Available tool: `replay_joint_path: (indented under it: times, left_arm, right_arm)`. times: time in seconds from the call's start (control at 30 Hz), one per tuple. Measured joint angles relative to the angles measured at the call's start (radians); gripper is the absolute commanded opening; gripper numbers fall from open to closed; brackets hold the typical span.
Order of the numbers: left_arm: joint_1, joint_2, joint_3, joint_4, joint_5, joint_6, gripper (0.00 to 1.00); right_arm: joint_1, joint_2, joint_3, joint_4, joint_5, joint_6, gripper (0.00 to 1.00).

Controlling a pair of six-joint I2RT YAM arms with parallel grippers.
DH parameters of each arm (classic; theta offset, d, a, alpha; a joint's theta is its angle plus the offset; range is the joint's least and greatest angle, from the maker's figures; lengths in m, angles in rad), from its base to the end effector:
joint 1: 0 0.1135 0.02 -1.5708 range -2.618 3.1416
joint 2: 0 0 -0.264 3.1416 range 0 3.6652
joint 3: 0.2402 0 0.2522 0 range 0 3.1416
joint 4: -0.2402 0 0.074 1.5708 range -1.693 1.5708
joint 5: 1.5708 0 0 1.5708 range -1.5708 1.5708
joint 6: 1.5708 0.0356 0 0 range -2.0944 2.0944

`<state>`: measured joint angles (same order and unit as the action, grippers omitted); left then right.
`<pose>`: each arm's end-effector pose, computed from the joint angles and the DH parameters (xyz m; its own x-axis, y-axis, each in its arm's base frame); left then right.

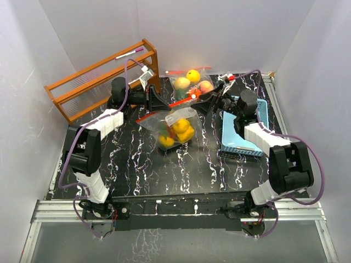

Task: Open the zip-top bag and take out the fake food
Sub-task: Pick up the zipper food storage bag at the center of the board.

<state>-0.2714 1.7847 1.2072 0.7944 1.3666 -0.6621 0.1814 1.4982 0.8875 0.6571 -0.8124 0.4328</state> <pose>0.3696 -0.1390 0.3055 -0.4363 -0.0080 -0.8998 0.8969 -0.0836 -0.4342 0.3242 0.0857 0.2901 -0.3098 0.2365 -0.9209 -0.7793 0.4918 0.3884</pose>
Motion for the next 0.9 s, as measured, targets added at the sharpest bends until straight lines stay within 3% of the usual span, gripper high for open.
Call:
replay_joint_path:
  times: [0.1,0.2,0.43,0.6,0.77,0.9]
  left_arm:
    - [0.0,0.0,-0.022,0.09,0.015,-0.065,0.0]
    - [0.0,0.006,-0.032,0.173,0.034,-0.14,0.0]
    - [0.0,0.072,-0.032,0.487,0.065,-0.391,0.0]
    - [0.0,0.157,-0.003,0.701,0.085,-0.615,0.0]
    - [0.0,0.193,0.014,0.76,0.085,-0.725,0.0]
    - [0.0,0.192,0.014,0.789,0.085,-0.735,0.0]
  right_arm:
    - [0.0,0.037,0.006,0.087,-0.098,0.043,0.86]
    - [0.0,0.097,0.005,0.189,-0.188,0.121,0.73]
    - [0.0,0.164,-0.003,0.502,-0.323,0.351,0.66]
    - [0.002,0.233,-0.003,0.758,-0.369,0.553,0.4]
    - [0.003,0.248,-0.011,0.788,-0.373,0.616,0.09]
    - [0.003,0.246,-0.023,0.783,-0.372,0.61,0.07]
